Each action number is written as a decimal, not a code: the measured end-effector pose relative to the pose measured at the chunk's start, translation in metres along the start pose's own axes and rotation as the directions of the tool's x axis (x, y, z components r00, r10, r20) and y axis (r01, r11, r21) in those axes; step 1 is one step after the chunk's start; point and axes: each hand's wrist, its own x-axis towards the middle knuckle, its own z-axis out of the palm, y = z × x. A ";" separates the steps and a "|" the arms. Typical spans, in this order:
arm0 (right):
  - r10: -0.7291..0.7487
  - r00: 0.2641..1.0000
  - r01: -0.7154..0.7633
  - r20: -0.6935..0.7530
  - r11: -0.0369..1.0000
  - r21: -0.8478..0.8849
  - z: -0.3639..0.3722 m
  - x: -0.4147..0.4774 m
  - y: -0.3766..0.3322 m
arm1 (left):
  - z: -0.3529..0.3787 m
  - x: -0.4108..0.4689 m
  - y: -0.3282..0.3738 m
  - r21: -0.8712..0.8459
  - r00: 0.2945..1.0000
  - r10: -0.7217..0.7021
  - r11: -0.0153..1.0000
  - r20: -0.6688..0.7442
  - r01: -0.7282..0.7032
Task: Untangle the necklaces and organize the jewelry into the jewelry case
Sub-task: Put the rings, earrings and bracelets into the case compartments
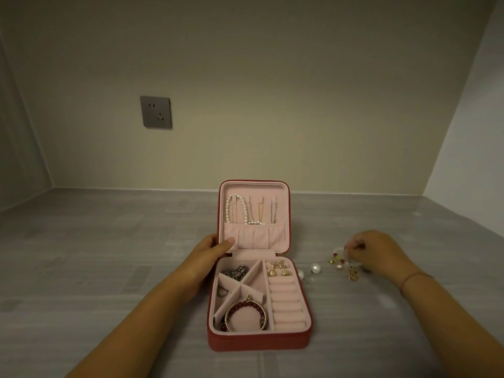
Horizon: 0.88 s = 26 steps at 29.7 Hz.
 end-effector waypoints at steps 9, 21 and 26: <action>0.105 0.994 -0.106 -0.017 0.990 -0.091 0.022 0.008 0.005 | -0.002 0.002 -0.002 -0.022 1.000 -0.010 1.000 0.001 0.010; 0.064 0.984 -0.017 -0.165 0.962 0.272 0.007 0.009 0.004 | -0.001 0.001 -0.001 -0.026 1.000 -0.011 1.000 0.007 0.011; -0.074 0.990 0.126 -0.118 0.842 0.524 -0.006 -0.011 -0.026 | -0.002 0.003 -0.001 -0.027 1.000 -0.006 1.000 0.012 0.007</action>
